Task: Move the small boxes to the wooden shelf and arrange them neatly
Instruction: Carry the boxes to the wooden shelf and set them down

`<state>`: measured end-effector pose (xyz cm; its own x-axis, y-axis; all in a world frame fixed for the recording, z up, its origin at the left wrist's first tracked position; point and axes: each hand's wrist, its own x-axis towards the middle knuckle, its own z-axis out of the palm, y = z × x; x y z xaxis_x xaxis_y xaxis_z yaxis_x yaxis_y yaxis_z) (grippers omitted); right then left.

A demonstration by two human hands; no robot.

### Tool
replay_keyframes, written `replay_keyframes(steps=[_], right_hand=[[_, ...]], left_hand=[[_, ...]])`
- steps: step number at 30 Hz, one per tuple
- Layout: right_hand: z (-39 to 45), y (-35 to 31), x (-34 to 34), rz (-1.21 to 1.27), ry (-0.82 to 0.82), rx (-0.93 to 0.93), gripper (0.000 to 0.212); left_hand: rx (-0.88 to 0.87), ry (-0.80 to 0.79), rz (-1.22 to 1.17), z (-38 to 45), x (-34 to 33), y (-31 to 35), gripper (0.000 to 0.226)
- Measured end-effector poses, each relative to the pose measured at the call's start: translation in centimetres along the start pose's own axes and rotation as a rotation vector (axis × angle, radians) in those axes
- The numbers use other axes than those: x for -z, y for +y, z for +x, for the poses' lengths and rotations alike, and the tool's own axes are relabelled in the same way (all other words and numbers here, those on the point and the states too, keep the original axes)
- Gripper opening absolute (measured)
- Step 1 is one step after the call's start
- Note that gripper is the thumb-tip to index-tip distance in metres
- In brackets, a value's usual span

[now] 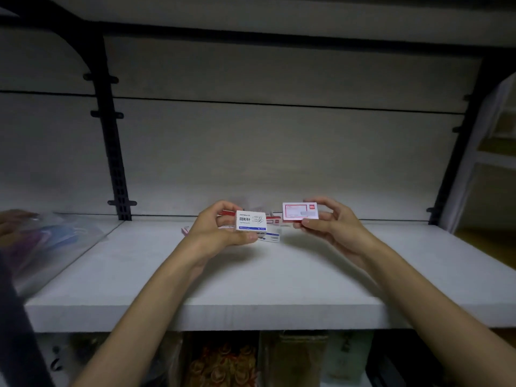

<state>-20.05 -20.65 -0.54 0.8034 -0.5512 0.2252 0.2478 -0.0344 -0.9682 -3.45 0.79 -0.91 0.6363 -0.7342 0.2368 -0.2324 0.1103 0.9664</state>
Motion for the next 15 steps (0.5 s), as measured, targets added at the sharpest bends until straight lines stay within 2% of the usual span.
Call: replay_keyframes(steps=[4, 8, 15], right_hand=[[-4.8, -0.9, 1.2, -0.048, 0.041, 0.015, 0.043], [-9.7, -1.0, 3.3, -0.072, 0.136, 0.005, 0.046], [-18.2, -3.3, 9.0, -0.109, 0.229, -0.027, 0.044]], left_hand=[[-0.026, -0.084, -0.041, -1.2, -2.8, -0.2, 0.056], [-0.059, -0.234, -0.027, -2.7, -6.1, -0.1, 0.055], [-0.14, -0.397, -0.018, -5.5, -15.5, 1.3, 0.048]])
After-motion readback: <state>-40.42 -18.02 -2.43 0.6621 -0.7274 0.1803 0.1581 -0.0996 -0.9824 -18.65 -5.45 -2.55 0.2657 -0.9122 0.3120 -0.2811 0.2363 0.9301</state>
